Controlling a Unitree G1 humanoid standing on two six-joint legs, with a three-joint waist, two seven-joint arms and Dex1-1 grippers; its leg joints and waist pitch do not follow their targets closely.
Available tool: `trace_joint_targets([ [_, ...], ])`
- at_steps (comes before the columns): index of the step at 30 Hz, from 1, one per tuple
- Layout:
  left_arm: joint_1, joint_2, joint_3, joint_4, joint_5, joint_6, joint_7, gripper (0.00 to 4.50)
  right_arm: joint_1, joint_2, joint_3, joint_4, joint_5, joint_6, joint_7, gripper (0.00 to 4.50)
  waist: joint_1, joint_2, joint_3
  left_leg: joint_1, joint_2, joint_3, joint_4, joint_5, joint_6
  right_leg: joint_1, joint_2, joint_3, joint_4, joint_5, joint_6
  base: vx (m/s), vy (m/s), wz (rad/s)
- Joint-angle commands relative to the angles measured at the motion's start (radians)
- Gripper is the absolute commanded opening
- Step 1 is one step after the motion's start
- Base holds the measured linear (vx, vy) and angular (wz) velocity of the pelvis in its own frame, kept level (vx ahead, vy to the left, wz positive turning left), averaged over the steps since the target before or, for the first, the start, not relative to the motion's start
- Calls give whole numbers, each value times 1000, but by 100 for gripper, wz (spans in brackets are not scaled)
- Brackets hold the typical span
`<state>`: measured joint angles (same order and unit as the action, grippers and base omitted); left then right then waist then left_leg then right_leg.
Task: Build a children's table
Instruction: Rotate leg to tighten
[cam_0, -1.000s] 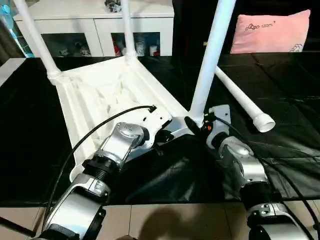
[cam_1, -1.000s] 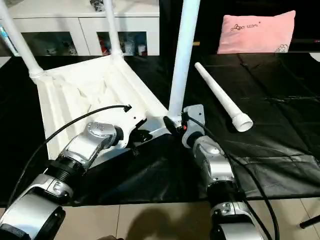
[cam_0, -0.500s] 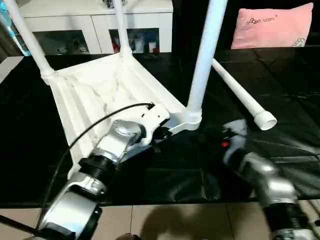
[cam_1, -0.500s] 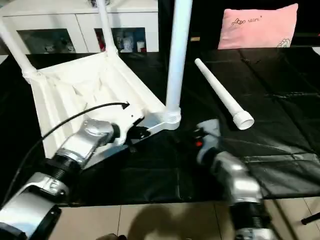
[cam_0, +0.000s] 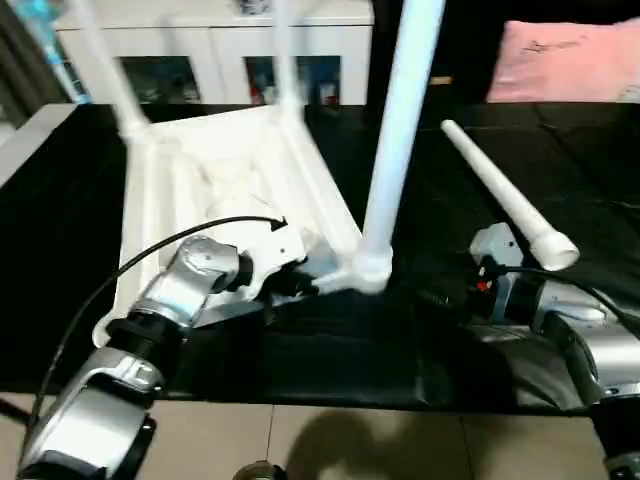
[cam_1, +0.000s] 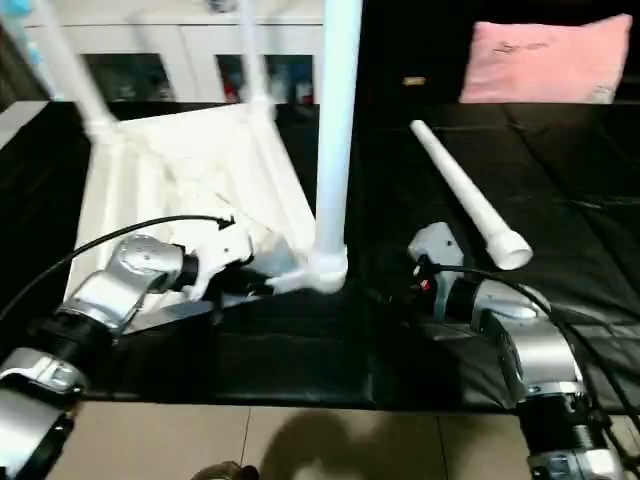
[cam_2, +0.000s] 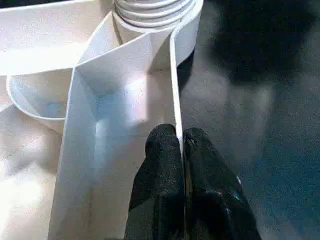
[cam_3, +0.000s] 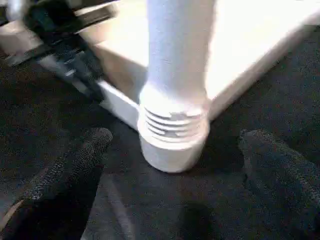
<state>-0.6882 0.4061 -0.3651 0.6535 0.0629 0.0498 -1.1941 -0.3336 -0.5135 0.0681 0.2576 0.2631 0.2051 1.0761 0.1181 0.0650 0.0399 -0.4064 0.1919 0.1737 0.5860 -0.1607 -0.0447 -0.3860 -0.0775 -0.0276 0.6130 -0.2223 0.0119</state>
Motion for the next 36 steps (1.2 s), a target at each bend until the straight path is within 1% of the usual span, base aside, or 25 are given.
trace_joint_targets([
  [1, -9, 5, -44, -40, 11, -55, -67, 0, -24, -7, 20, 5, -12, -18, 41, 444, -1, -13, -67, 36, 38, -3, -53, -134, 87, 35, -54, 21, -51, 73, -272, 0, 0, 0],
  [2, -6, 14, -59, -49, 10, -76, -108, 0, -43, -5, 39, 19, -21, -27, 71, 444, 3, -15, -67, 36, 39, -3, -53, -135, 83, 35, -55, 21, -50, 64, -271, 0, 0, 0],
  [3, -6, 14, -59, -49, 10, -76, -108, 0, -43, -5, 39, 19, -21, -27, 71, 444, 4, -14, -67, 35, 39, -3, -53, -140, 80, 34, -56, 21, -50, 56, -270, 0, 0, 0],
  [5, -1, 21, -73, -61, 10, -93, -142, 0, -60, 1, 62, 35, -36, -38, 86, 444, 7, -14, -66, 36, 39, -3, -55, -150, 70, 33, -57, 21, -52, 32, -268, 0, 0, 0],
  [8, 3, 23, -82, -71, 12, -101, -160, 0, -74, 11, 78, 58, -47, -50, 90, 444, 16, -16, -68, 36, 39, -2, -53, -137, 66, 32, -58, 22, -49, 40, -265, 0, 0, 0],
  [9, 6, 24, -89, -77, 14, -109, -174, 0, -86, 19, 91, 80, -49, -58, 98, 444, 18, -19, -68, 36, 39, -1, -53, -135, 68, 33, -58, 22, -49, 42, -265, 0, 0, 0],
  [11, 11, 25, -96, -85, 18, -117, -180, 0, -94, 26, 106, 95, -52, -67, 111, 444, 18, -17, -68, 33, 39, -3, -54, -135, 68, 33, -59, 19, -47, 36, -263, 0, 0, 0],
  [13, 13, 24, -97, -90, 16, -115, -184, 0, -95, 28, 115, 99, -51, -70, 127, 444, 17, -19, -68, 33, 37, -3, -53, -131, 69, 35, -58, 20, -47, 39, -261, 0, 0, 0],
  [17, 18, 23, -99, -98, 15, -114, -189, 0, -90, 27, 123, 103, -38, -59, 171, 444, 17, -19, -70, 31, 36, -2, -50, -118, 79, 36, -57, 19, -45, 54, -261, 0, 0, 0],
  [19, 20, 23, -99, -102, 16, -113, -191, 0, -89, 27, 124, 108, -35, -58, 182, 417, 17, -19, -70, 31, 37, -3, -50, -118, 83, 36, -58, 18, -45, 53, -263, 0, 0, 0],
  [20, 20, 23, -99, -102, 16, -113, -191, 0, -89, 27, 124, 108, -35, -58, 182, 417, 17, -18, -70, 31, 37, -3, -50, -119, 83, 35, -58, 18, -45, 50, -263, 0, 0, 0],
  [23, 22, 23, -102, -106, 15, -111, -192, 0, -92, 25, 125, 121, -28, -62, 193, 380, 17, -19, -70, 32, 37, -3, -49, -123, 80, 35, -57, 18, -45, 42, -266, 0, 0, 0],
  [25, 23, 22, -102, -108, 14, -110, -193, 0, -93, 24, 125, 127, -26, -63, 200, 369, 17, -19, -70, 32, 36, -2, -50, -127, 79, 35, -57, 18, -46, 36, -267, 0, 0, 0],
  [28, 23, 21, -102, -109, 15, -110, -194, 0, -90, 22, 126, 125, -24, -56, 213, 336, 17, -18, -71, 32, 37, -3, -49, -122, 80, 35, -57, 18, -45, 38, -266, 0, 0, 0],
  [31, 24, 22, -103, -111, 15, -109, -195, 0, -90, 22, 125, 128, -26, -56, 219, 323, 17, -19, -71, 31, 36, -3, -48, -119, 83, 35, -57, 18, -44, 47, -268, 0, 0, 0],
  [32, 22, 22, -103, -110, 16, -108, -196, 0, -92, 24, 125, 131, -26, -55, 223, 304, 18, -19, -72, 31, 36, -3, -48, -116, 84, 35, -56, 18, -43, 48, -269, 0, 0, 0],
  [33, 22, 22, -103, -110, 16, -108, -196, 0, -92, 24, 125, 131, -26, -55, 223, 304, 18, -19, -71, 31, 36, -3, -47, -116, 85, 35, -56, 18, -43, 49, -269, 0, 0, 0],
  [34, 22, 23, -103, -110, 16, -107, -196, 0, -92, 24, 125, 132, -26, -54, 225, 290, 18, -18, -71, 31, 36, -3, -48, -117, 85, 35, -57, 18, -44, 45, -270, 0, 0, 0],
  [36, 20, 24, -103, -109, 15, -106, -199, 0, -91, 25, 126, 133, -27, -54, 228, 279, 18, -18, -72, 32, 37, -3, -47, -117, 84, 35, -57, 18, -43, 44, -271, 0, 0, 0],
])
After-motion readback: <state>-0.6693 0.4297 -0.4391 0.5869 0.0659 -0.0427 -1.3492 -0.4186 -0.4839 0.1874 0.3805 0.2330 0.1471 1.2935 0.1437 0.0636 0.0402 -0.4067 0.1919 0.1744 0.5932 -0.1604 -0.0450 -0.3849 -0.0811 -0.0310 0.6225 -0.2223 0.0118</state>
